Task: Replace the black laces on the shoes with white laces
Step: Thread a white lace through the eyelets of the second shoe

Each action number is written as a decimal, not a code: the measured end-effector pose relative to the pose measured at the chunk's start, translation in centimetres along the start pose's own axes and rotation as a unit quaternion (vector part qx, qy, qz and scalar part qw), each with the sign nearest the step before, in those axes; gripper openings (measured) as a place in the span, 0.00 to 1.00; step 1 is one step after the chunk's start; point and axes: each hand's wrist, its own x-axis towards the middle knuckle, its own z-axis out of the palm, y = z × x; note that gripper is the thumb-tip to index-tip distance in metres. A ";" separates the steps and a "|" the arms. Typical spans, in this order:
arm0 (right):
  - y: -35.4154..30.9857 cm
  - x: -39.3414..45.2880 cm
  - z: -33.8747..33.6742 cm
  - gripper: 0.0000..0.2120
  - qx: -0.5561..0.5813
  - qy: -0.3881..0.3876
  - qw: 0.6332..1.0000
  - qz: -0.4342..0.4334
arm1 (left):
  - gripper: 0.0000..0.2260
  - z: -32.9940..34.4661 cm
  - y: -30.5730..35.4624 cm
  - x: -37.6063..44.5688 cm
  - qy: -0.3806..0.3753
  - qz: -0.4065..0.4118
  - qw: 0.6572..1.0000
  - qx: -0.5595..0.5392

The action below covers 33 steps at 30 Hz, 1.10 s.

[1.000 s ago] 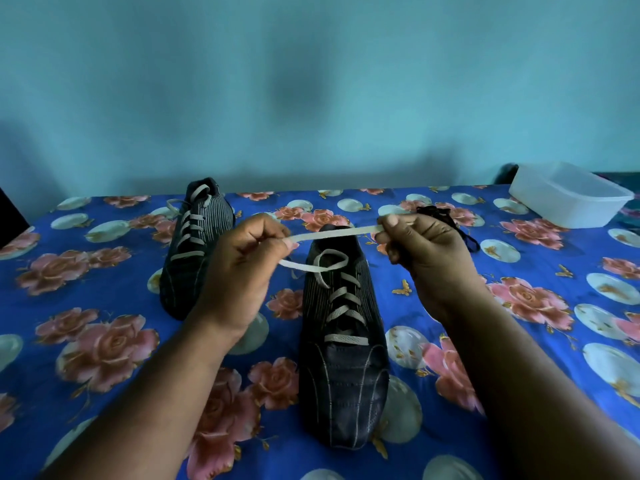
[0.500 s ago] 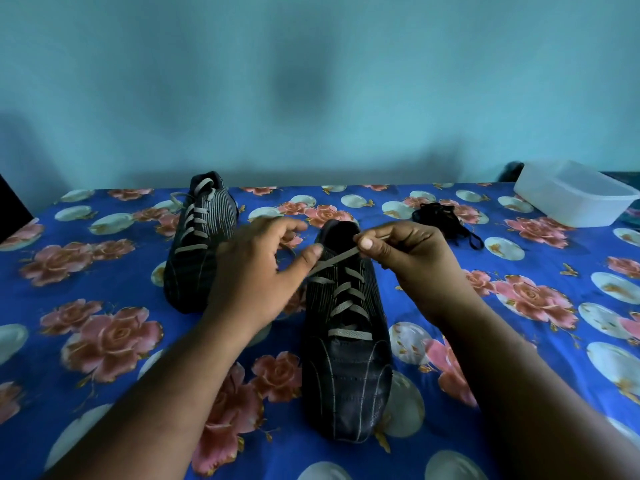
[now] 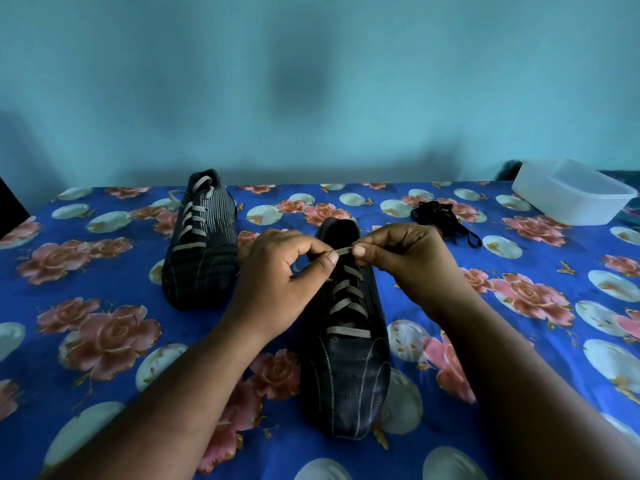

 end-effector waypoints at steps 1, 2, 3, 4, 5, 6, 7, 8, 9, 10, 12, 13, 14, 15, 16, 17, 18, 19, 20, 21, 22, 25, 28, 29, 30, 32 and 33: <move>0.1 0.0 0.2 0.04 0.002 -0.008 1.000 -0.002 | 0.11 0.0 0.1 0.0 0.000 0.002 1.000 0.001; 0.4 -0.1 0.5 0.05 0.006 -0.016 1.000 -0.005 | 0.12 0.0 0.2 0.1 -0.002 0.008 1.000 0.003; 0.5 -0.1 0.8 0.06 0.014 -0.023 1.000 -0.007 | 0.14 0.0 0.2 0.1 -0.004 0.020 1.000 0.008; 0.7 -0.1 1.1 0.07 0.022 -0.025 0.999 -0.009 | 0.15 0.0 0.3 0.0 -0.005 0.034 0.999 0.016; 0.8 -0.1 1.2 0.06 0.029 -0.025 0.999 -0.008 | 0.14 0.1 0.4 0.0 -0.002 0.045 0.999 0.021; 0.8 -0.2 1.2 0.06 0.035 -0.024 0.999 -0.005 | 0.14 0.1 0.5 0.0 0.002 0.050 0.998 0.022; 0.8 -0.2 1.2 0.06 0.042 -0.027 0.999 -0.003 | 0.13 0.1 0.5 0.0 0.006 0.051 0.998 0.020; 0.8 -0.2 1.0 0.07 0.046 -0.033 0.998 -0.001 | 0.13 0.1 0.6 0.0 0.010 0.049 0.999 0.019; 0.8 -0.1 0.9 0.07 0.048 -0.041 0.998 0.001 | 0.12 0.1 0.6 0.0 0.013 0.046 0.999 0.020; 0.9 -0.1 0.8 0.07 0.048 -0.046 0.998 0.003 | 0.12 0.1 0.5 0.0 0.014 0.045 0.999 0.022; 1.1 -0.1 0.9 0.07 0.049 -0.052 0.997 0.004 | 0.11 0.0 0.4 0.0 0.015 0.044 0.999 0.024; 1.3 -0.1 1.1 0.07 0.052 -0.054 0.997 0.002 | 0.11 0.0 0.3 0.0 0.018 0.046 0.998 0.026; 1.3 -0.1 1.2 0.06 0.057 -0.052 0.997 0.002 | 0.11 0.0 0.3 0.0 0.022 0.048 0.998 0.029; 1.4 -0.2 1.4 0.05 0.061 -0.048 0.997 0.001 | 0.10 0.0 0.2 0.0 0.027 0.049 0.998 0.031; 1.5 -0.2 1.6 0.04 0.064 -0.043 0.997 0.000 | 0.10 0.0 0.2 0.0 0.031 0.051 0.998 0.031; 1.5 -0.2 1.7 0.04 0.066 -0.040 0.997 -0.001 | 0.10 0.0 0.3 0.0 0.034 0.052 0.998 0.028; 1.6 -0.1 1.9 0.04 0.067 -0.040 0.997 -0.001 | 0.09 -0.1 0.4 0.1 0.036 0.051 0.998 0.025; 1.7 -0.1 2.0 0.04 0.069 -0.038 0.997 -0.002 | 0.08 -0.1 0.5 0.1 0.037 0.049 0.998 0.022; 1.8 0.0 2.0 0.05 0.071 -0.031 0.997 0.000 | 0.08 -0.2 0.5 0.1 0.036 0.044 0.998 0.022; 1.8 0.1 1.9 0.07 0.073 -0.020 0.997 0.002 | 0.07 -0.2 0.5 0.1 0.033 0.037 0.998 0.023; 1.8 0.2 1.8 0.09 0.066 -0.008 0.998 0.006 | 0.06 -0.1 0.3 0.1 0.029 0.029 0.999 0.025; 1.9 0.4 0.9 0.11 -0.056 0.001 0.998 -0.008 | 0.05 0.2 -0.1 0.1 0.022 0.015 0.999 0.024; 2.6 0.5 0.4 0.11 -0.131 -0.056 0.990 -0.003 | 0.04 0.6 0.2 0.0 0.024 0.019 0.999 0.020; 2.8 0.5 0.3 0.10 -0.130 -0.068 0.989 0.002 | 0.04 0.8 0.3 -0.1 0.019 0.023 0.999 0.024; 3.0 0.5 0.2 0.10 -0.124 -0.074 0.990 0.004 | 0.03 1.0 0.5 -0.2 0.012 0.024 0.999 0.033; 3.3 0.7 0.0 0.10 -0.091 -0.080 0.993 0.007 | 0.05 1.3 0.7 -0.4 0.005 0.014 0.999 0.052; 3.4 0.7 0.0 0.09 -0.071 -0.083 0.994 0.010 | 0.06 1.4 0.8 -0.4 0.009 0.002 0.998 0.063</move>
